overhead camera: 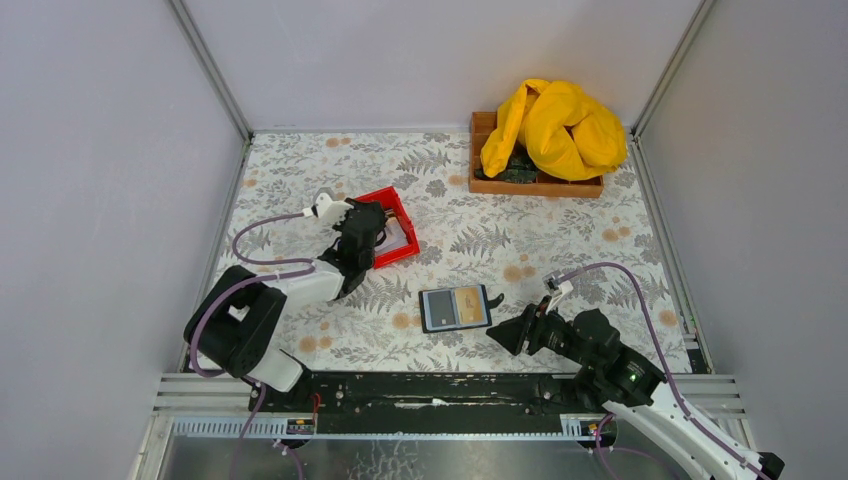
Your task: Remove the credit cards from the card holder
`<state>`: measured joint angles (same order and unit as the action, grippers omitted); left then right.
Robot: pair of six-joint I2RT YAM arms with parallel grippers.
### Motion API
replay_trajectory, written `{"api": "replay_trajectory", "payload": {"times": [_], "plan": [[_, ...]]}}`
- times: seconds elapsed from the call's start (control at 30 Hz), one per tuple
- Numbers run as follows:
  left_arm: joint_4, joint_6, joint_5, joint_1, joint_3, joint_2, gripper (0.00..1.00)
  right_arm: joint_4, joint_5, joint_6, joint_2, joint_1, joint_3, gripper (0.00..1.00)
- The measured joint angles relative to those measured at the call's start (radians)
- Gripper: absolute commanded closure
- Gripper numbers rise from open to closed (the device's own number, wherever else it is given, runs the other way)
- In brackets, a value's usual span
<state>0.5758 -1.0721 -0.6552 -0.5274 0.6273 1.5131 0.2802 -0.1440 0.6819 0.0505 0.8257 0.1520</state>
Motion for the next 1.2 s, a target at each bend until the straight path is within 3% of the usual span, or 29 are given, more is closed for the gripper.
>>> {"api": "replay_trajectory", "payload": {"times": [0.23,0.53,0.63,0.77,0.8,0.93,1.0,1.03,1.1,1.2], "plan": [[-0.023,0.005,-0.006,0.0,0.0,-0.008,0.73,-0.001,-0.006,0.001,0.0,0.0,-0.006,0.37],[-0.04,0.085,0.007,0.0,-0.024,-0.141,0.73,-0.006,-0.005,0.006,0.007,0.0,-0.02,0.4],[-0.055,0.151,0.058,-0.008,-0.024,-0.18,0.75,-0.024,0.019,0.006,0.037,0.0,-0.02,0.58],[-0.167,0.216,0.032,-0.098,-0.02,-0.218,0.91,-0.068,0.055,-0.023,0.152,0.0,-0.013,0.98],[-0.194,0.237,0.019,-0.15,-0.02,-0.224,0.99,-0.076,0.066,-0.037,0.204,0.0,-0.005,1.0],[-0.208,0.303,0.034,-0.333,-0.05,-0.239,1.0,-0.113,0.143,-0.072,0.44,0.0,0.055,1.0],[-0.187,0.307,0.094,-0.367,-0.096,-0.251,1.0,-0.146,0.195,-0.091,0.516,0.0,0.073,1.0],[-0.171,0.304,0.133,-0.369,-0.13,-0.258,0.98,-0.169,0.217,-0.103,0.545,0.0,0.077,1.0],[-0.158,0.289,0.197,-0.369,-0.18,-0.264,0.83,-0.212,0.255,-0.128,0.594,0.0,0.084,1.0],[-0.155,0.245,0.286,-0.369,-0.213,-0.256,0.45,-0.277,0.293,-0.154,0.687,-0.002,0.105,1.0]]}}
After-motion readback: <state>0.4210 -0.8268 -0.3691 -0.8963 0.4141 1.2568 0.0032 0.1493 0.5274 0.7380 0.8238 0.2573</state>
